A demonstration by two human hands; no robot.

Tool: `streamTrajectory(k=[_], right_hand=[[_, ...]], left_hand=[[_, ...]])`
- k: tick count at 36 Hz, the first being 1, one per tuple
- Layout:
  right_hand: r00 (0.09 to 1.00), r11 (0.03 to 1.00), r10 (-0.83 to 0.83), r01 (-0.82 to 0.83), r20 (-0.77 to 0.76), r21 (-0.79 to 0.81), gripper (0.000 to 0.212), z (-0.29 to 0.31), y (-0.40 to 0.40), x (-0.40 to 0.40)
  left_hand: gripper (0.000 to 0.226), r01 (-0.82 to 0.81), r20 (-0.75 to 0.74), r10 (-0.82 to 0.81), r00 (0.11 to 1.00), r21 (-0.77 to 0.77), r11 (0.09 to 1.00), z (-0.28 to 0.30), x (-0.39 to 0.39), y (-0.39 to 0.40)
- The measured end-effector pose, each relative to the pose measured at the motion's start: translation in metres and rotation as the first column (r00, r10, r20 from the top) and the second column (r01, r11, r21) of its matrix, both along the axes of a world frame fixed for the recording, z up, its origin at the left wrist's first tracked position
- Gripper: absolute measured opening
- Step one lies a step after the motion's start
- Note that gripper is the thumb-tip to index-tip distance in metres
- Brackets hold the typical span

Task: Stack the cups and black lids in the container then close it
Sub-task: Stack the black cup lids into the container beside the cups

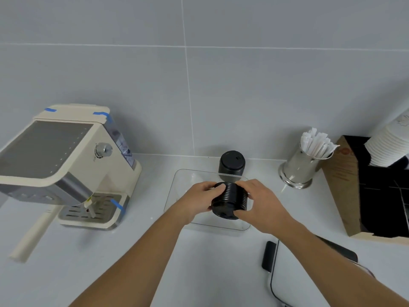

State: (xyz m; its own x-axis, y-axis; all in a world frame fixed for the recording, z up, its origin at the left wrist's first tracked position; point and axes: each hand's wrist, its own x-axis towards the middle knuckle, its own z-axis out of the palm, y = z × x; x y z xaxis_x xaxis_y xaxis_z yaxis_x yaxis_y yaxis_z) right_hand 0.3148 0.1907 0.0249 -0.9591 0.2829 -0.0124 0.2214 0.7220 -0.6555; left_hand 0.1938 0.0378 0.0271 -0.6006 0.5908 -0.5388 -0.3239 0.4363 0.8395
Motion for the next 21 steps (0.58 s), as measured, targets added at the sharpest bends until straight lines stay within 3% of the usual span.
streamTrajectory(k=[5,10,21], right_hand=[[0.999,0.999,0.019,-0.02,0.028,0.046,0.064,-0.011,-0.007,0.003],[0.998,0.998,0.031,-0.035,0.059,0.053,0.067,-0.021,-0.013,0.01],[0.997,0.996,0.053,-0.057,0.059,0.063,0.071,-0.041,-0.016,0.014]], left_hand=[[0.033,-0.022,-0.044,0.019,0.999,-0.076,0.997,-0.016,0.002,0.003],[0.008,0.006,-0.062,-0.014,0.998,-0.133,0.991,-0.028,0.003,0.004],[0.035,0.046,-0.145,-0.08,0.986,-0.221,0.974,-0.046,0.004,0.009]])
